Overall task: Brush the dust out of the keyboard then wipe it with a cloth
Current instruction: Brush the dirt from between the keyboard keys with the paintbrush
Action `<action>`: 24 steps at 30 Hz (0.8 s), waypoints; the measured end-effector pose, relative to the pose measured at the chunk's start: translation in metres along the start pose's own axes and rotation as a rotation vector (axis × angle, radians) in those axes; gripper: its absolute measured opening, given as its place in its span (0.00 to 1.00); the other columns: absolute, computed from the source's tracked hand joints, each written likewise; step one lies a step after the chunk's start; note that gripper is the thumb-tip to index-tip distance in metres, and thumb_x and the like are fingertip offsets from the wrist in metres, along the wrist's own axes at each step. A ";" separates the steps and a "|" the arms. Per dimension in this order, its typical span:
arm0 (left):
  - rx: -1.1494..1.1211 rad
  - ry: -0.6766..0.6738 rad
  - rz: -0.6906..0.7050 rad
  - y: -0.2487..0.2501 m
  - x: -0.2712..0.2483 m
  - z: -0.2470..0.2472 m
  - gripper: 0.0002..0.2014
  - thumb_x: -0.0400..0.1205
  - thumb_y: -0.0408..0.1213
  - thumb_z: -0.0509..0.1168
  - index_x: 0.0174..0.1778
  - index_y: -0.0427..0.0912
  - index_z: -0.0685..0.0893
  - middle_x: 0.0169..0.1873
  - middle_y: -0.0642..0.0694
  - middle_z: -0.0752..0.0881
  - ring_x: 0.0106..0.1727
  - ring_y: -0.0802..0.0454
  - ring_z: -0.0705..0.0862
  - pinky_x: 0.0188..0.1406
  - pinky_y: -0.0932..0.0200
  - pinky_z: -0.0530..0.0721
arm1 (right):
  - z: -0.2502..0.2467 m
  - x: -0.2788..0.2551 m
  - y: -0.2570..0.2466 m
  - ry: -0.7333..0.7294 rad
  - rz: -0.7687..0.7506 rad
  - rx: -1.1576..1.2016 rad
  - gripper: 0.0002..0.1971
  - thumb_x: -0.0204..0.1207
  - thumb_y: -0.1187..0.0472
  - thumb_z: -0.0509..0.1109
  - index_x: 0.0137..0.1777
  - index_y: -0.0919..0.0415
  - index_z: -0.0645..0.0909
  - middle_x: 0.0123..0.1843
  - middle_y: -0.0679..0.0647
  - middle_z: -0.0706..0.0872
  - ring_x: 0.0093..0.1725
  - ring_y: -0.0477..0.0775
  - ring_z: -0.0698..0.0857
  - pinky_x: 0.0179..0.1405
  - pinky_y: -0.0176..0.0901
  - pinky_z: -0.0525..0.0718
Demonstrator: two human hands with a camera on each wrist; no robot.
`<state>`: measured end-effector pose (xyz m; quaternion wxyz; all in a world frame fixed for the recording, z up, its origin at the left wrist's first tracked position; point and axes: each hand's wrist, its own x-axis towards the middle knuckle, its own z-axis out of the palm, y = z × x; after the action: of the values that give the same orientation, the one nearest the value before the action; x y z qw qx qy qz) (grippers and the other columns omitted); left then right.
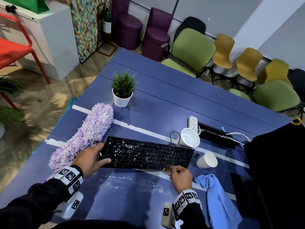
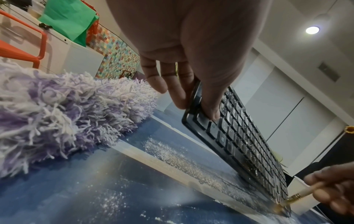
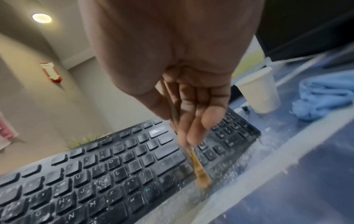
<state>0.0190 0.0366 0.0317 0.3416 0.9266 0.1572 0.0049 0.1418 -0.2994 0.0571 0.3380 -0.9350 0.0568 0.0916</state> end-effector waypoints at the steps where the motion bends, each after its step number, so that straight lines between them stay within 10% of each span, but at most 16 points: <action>1: -0.001 0.001 0.002 0.001 0.000 0.000 0.21 0.71 0.60 0.70 0.54 0.55 0.75 0.37 0.54 0.84 0.36 0.52 0.80 0.33 0.58 0.74 | 0.000 -0.001 0.001 0.019 0.003 0.029 0.17 0.80 0.60 0.65 0.29 0.45 0.82 0.33 0.53 0.92 0.39 0.55 0.89 0.46 0.45 0.86; 7: 0.013 0.009 -0.011 0.003 0.001 -0.001 0.23 0.72 0.59 0.70 0.57 0.49 0.76 0.37 0.54 0.81 0.36 0.52 0.77 0.35 0.57 0.72 | 0.002 -0.015 -0.011 0.128 -0.075 0.217 0.11 0.80 0.59 0.67 0.38 0.46 0.85 0.34 0.44 0.89 0.35 0.38 0.86 0.32 0.23 0.77; 12: -0.007 0.001 -0.013 -0.001 0.002 0.000 0.25 0.72 0.59 0.70 0.59 0.50 0.76 0.36 0.53 0.82 0.34 0.53 0.77 0.34 0.58 0.73 | 0.007 -0.025 -0.012 -0.054 -0.090 0.341 0.10 0.80 0.64 0.67 0.41 0.52 0.87 0.35 0.51 0.91 0.36 0.47 0.87 0.41 0.36 0.84; 17: -0.006 -0.007 -0.004 0.000 0.002 -0.003 0.24 0.72 0.60 0.70 0.58 0.53 0.76 0.33 0.56 0.80 0.32 0.55 0.78 0.32 0.59 0.74 | 0.005 -0.019 -0.004 0.114 -0.018 0.317 0.12 0.81 0.63 0.66 0.38 0.48 0.84 0.33 0.48 0.90 0.39 0.51 0.88 0.44 0.40 0.84; 24: -0.001 -0.015 -0.008 0.003 0.001 -0.004 0.25 0.72 0.59 0.70 0.59 0.50 0.76 0.34 0.55 0.79 0.33 0.54 0.78 0.32 0.59 0.72 | 0.009 -0.024 -0.022 -0.159 -0.107 0.423 0.12 0.81 0.66 0.66 0.41 0.54 0.88 0.37 0.56 0.91 0.39 0.52 0.87 0.44 0.42 0.86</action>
<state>0.0205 0.0372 0.0365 0.3433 0.9258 0.1583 -0.0031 0.1212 -0.2757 0.0687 0.5344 -0.8347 -0.0015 0.1331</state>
